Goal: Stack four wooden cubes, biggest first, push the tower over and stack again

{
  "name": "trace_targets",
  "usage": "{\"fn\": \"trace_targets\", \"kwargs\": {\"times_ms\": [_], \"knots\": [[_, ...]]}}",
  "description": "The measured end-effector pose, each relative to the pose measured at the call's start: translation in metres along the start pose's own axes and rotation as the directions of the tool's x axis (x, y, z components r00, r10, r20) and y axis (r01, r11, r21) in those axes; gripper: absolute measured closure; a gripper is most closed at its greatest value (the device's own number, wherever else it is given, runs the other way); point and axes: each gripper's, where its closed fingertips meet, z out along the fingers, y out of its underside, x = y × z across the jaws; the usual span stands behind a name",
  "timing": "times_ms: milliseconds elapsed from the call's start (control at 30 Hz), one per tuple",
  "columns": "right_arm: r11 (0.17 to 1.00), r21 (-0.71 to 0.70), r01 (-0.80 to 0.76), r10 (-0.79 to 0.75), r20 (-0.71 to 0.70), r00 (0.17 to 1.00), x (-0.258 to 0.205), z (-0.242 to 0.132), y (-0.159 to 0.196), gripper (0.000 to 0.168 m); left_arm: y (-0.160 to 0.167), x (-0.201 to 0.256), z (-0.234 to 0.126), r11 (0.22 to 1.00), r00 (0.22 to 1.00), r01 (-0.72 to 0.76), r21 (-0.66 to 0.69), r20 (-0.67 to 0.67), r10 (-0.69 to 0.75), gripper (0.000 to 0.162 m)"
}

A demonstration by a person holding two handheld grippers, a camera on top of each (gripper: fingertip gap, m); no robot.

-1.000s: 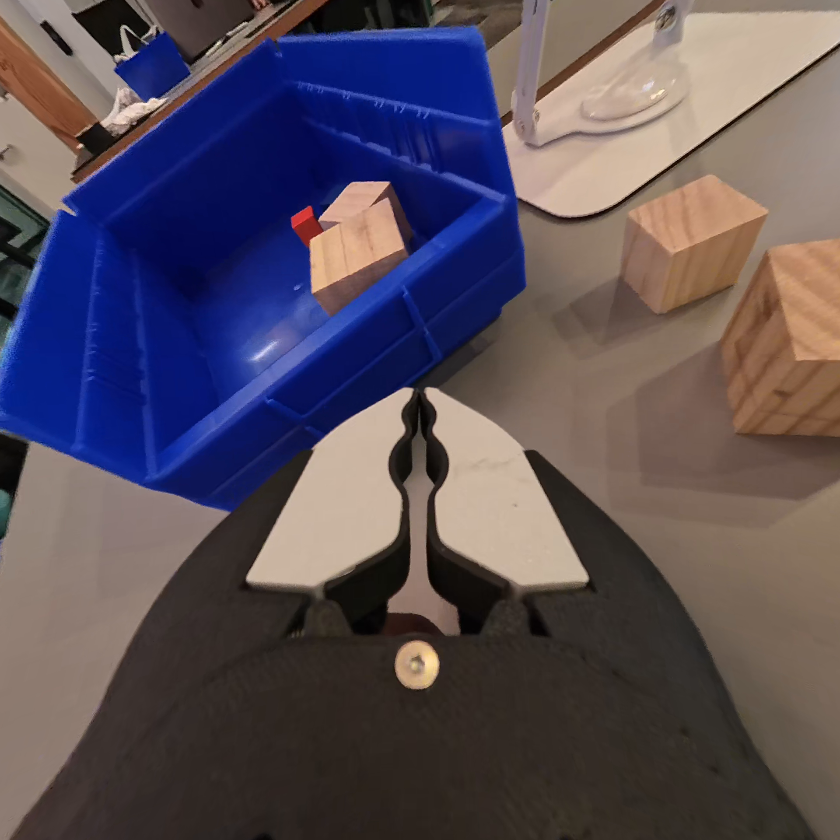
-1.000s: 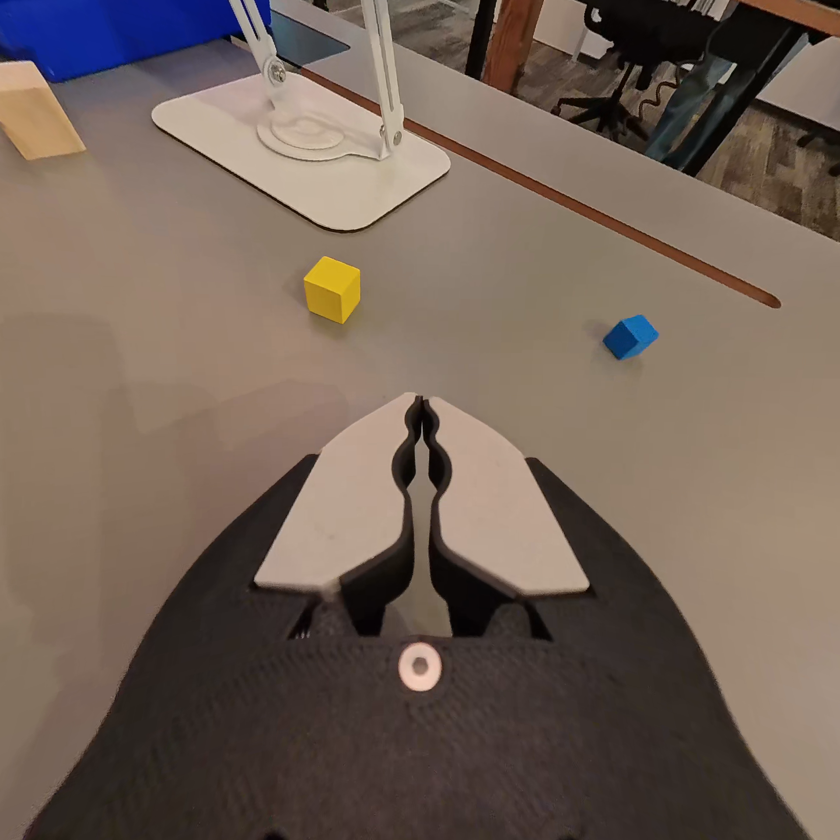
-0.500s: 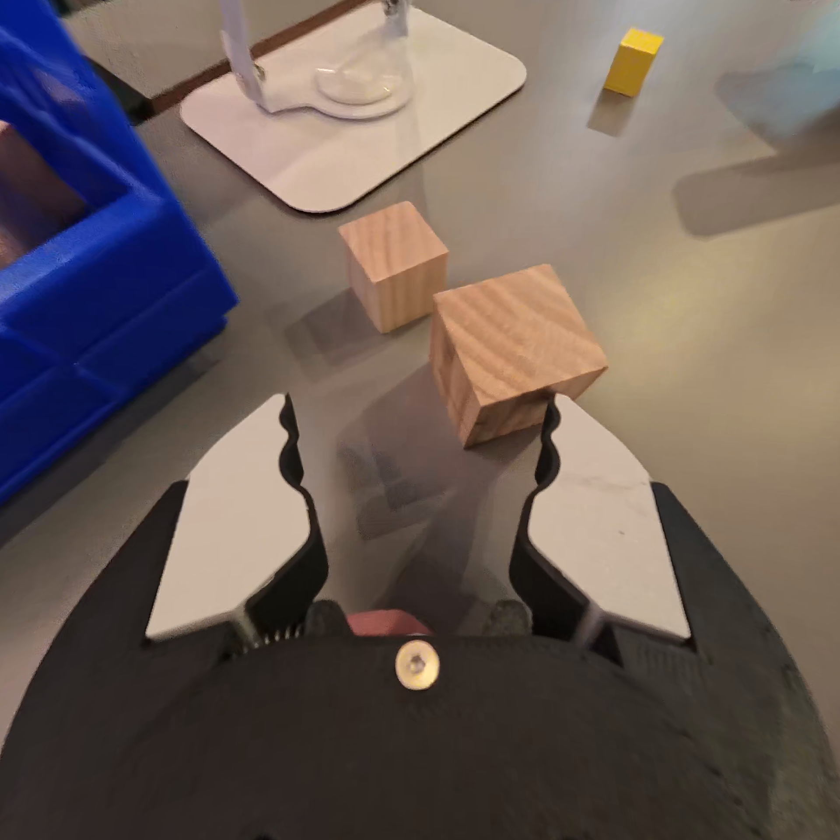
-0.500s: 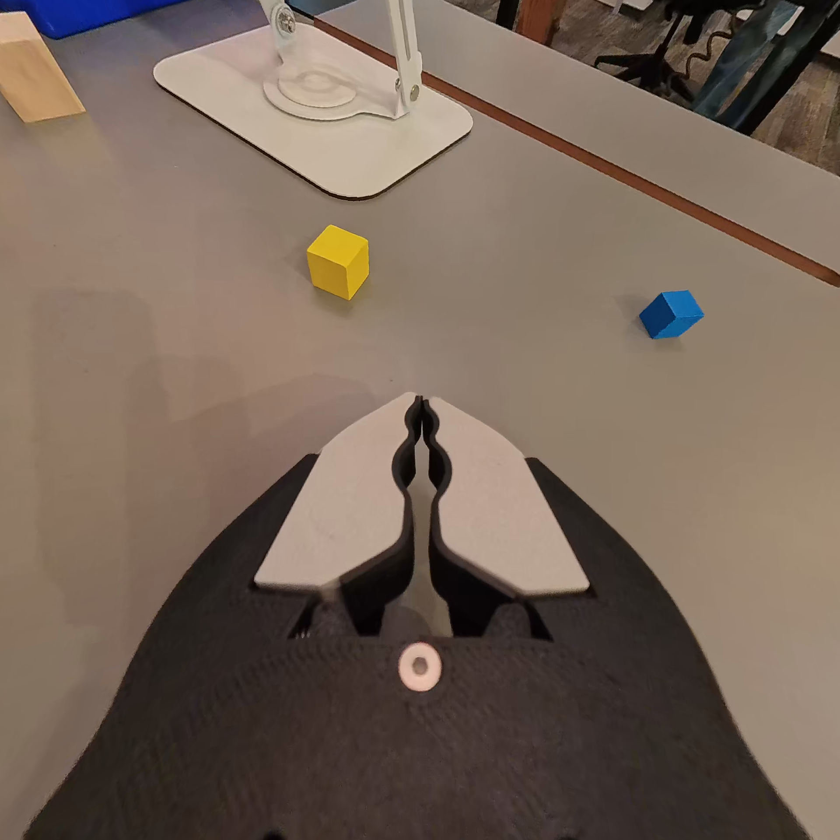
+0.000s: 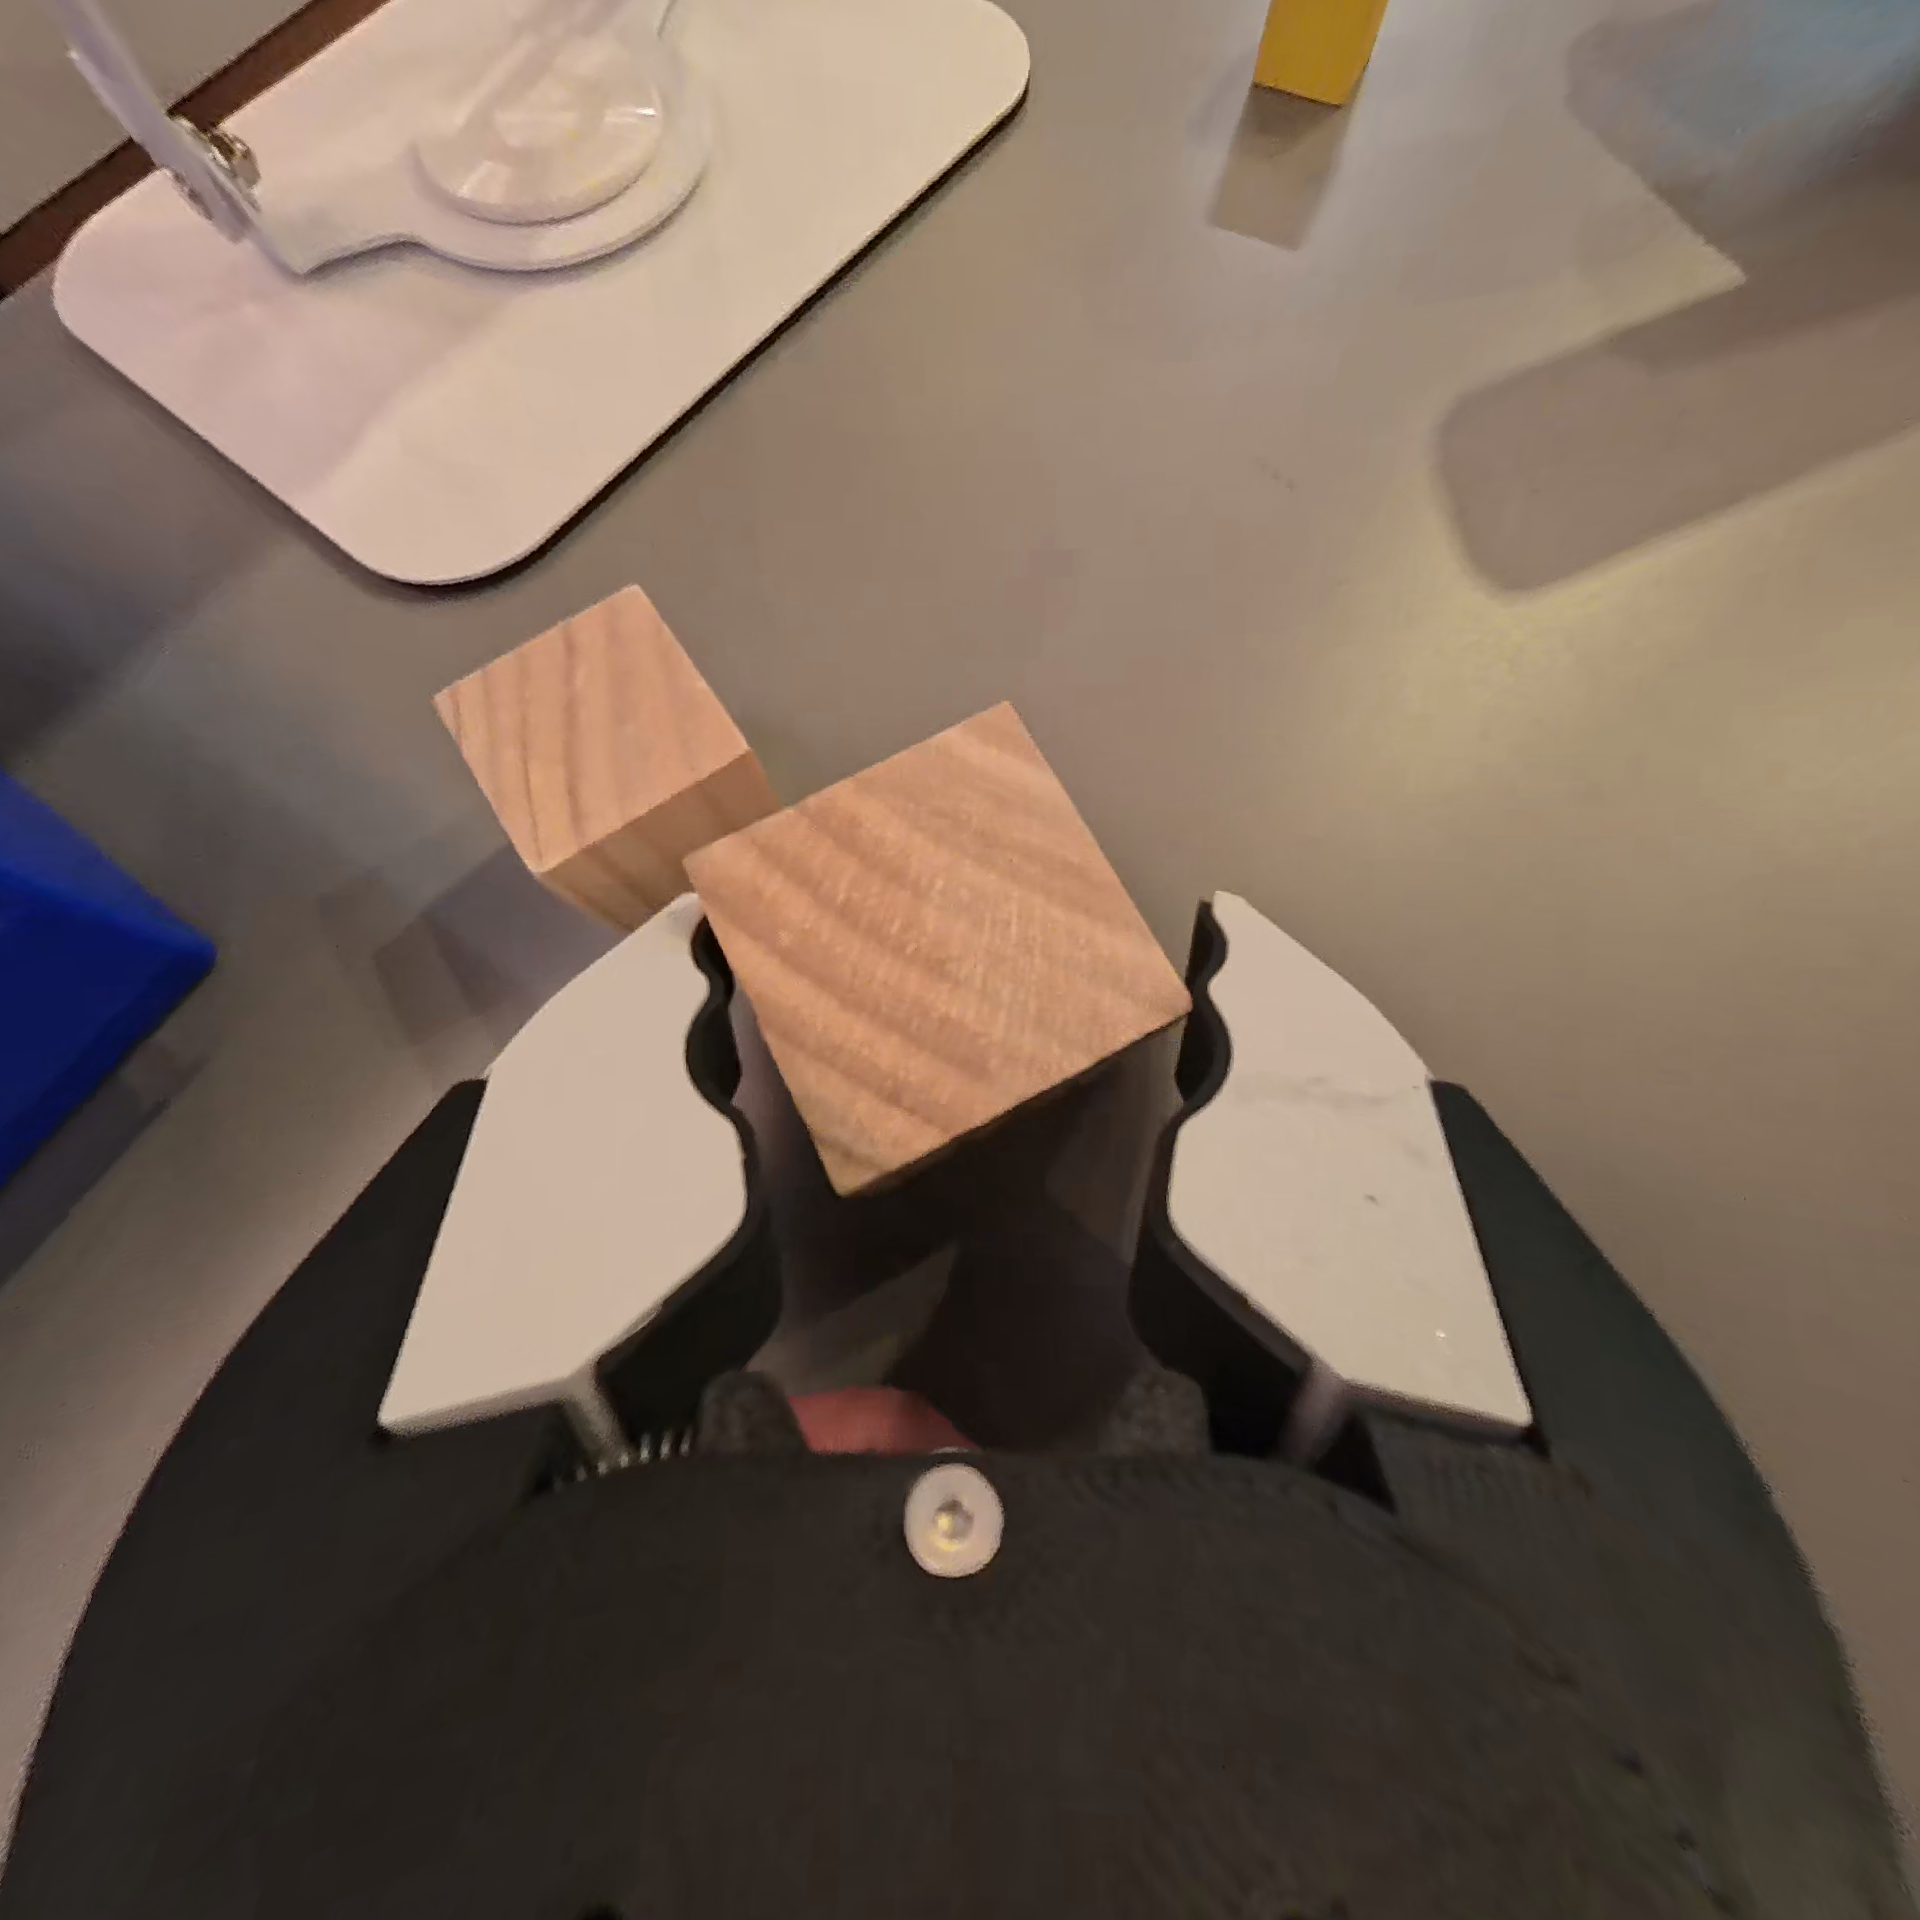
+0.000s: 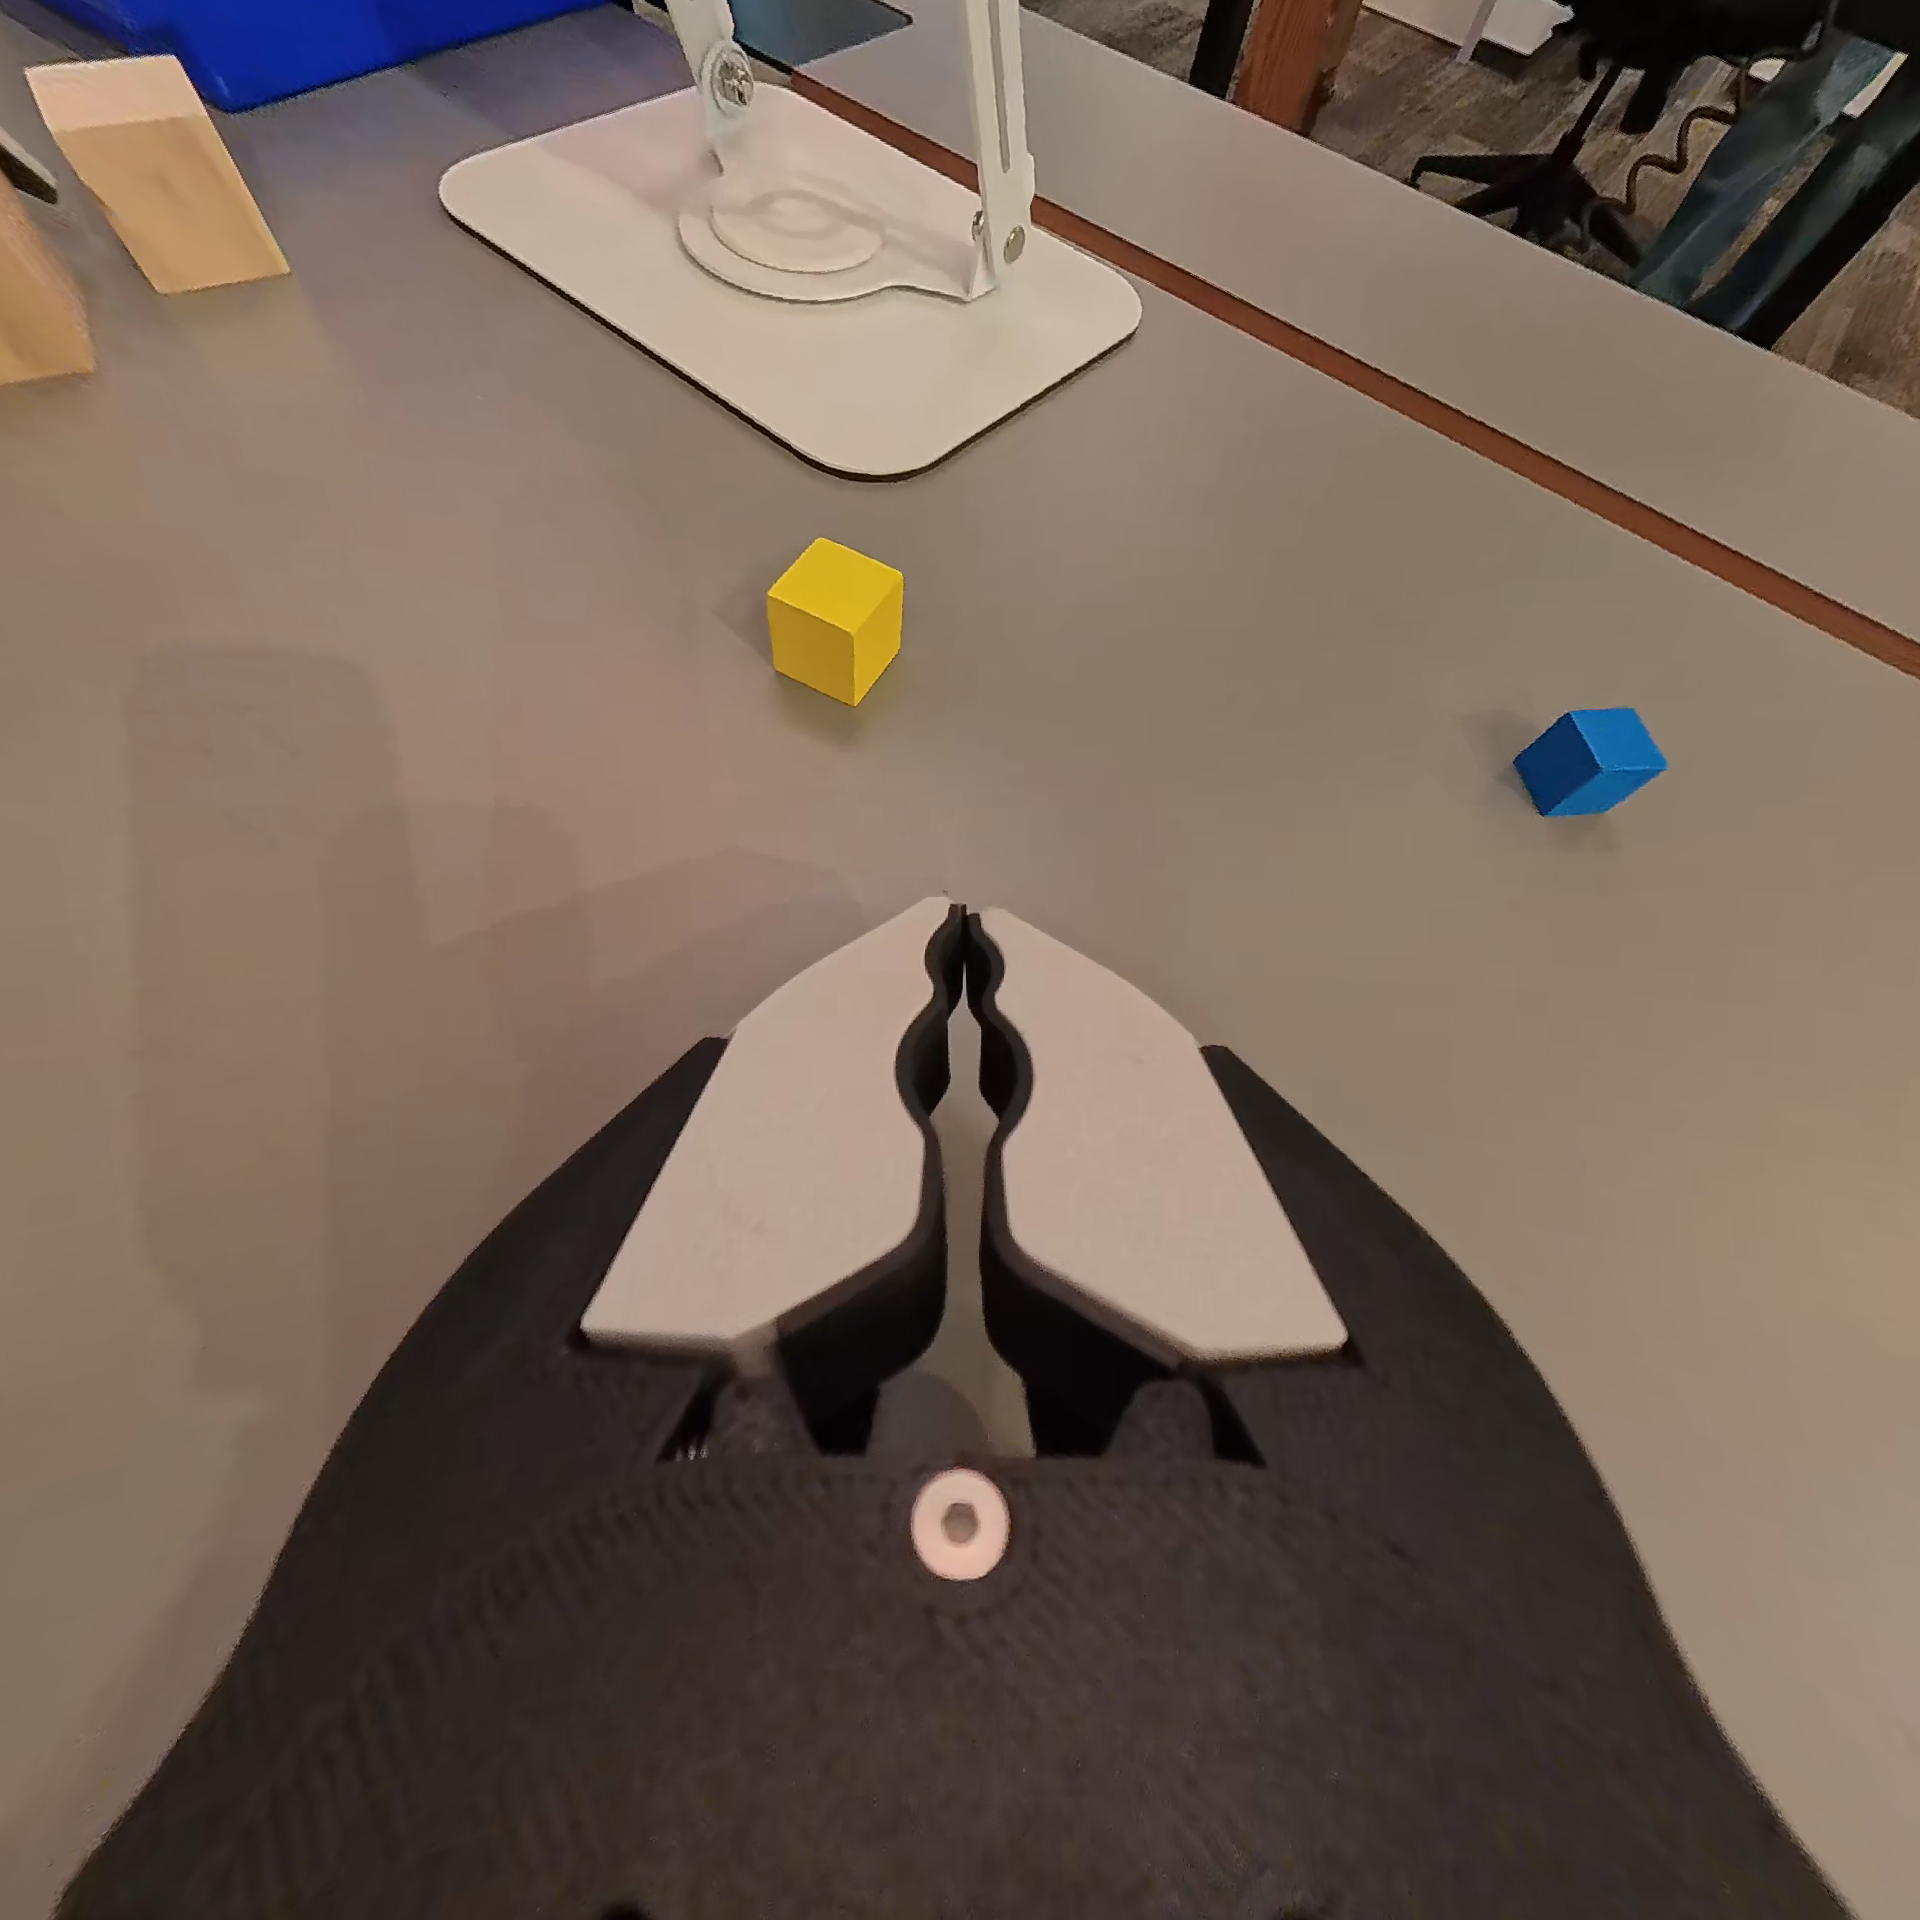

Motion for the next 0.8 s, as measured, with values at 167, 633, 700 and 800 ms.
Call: {"fn": "trace_targets", "kwargs": {"times_ms": [167, 633, 700, 800], "knots": [[1.0, 0.01, -0.001, 0.001, 0.012, 1.0, -0.002, -0.001, -0.002, 0.168, -0.005, -0.002, -0.002, 0.999, 1.0, -0.021, 0.034, 0.006, 0.02, 0.091], [1.0, 0.008, -0.023, 0.023, -0.032, 0.999, 0.027, -0.017, 0.008, 0.168, -0.068, 0.086, 0.039, 0.976, 0.96, -0.196, 0.096, -0.184, 0.211, 0.092], [0.999, 0.014, -0.04, 0.04, -0.054, 0.998, 0.038, -0.023, 0.011, 0.168, -0.097, 0.113, 0.058, 0.96, 0.939, -0.249, 0.126, -0.21, 0.271, 0.092], [0.997, 0.029, -0.068, 0.07, -0.081, 0.994, 0.052, -0.031, 0.015, 0.168, -0.141, 0.153, 0.092, 0.933, 0.903, -0.311, 0.18, -0.251, 0.349, 0.092]]}}
